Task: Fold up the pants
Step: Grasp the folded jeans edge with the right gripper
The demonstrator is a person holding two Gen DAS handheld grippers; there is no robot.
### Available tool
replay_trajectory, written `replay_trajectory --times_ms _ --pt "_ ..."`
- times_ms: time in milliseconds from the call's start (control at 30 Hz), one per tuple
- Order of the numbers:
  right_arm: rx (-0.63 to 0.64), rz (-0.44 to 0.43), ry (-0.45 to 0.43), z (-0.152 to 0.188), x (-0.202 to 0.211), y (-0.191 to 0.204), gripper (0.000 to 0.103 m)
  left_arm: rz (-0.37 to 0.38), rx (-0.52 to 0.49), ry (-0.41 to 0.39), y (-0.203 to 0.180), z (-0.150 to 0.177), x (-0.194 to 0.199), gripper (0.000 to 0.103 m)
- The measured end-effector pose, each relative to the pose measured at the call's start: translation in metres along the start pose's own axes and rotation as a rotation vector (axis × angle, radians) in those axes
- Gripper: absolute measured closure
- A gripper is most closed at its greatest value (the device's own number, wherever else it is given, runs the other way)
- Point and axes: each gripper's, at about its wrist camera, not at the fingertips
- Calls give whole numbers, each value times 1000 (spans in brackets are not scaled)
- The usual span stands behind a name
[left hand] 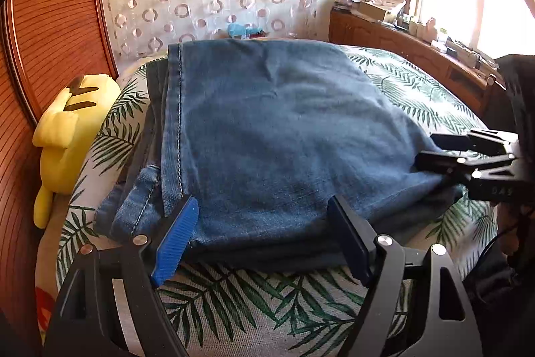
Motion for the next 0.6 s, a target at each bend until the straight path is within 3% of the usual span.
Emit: replay_trajectory --times_ms 133,333,600 --pt "-25 -10 0 0 -5 -6 33 -9 -6 -11 -2 3 0 23" --pt "-29 -29 -9 2 -6 -7 33 -18 -6 -15 -5 5 0 23" --pt "35 -44 5 3 -10 3 53 21 6 -34 -10 -2 13 23"
Point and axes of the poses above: each gripper's, at about its wrist camera, not at the fingertips, and x roughly against the way its jaws point, y to its left, z to its underside, and after that the axes turned 8 degrees about -z, right-handed
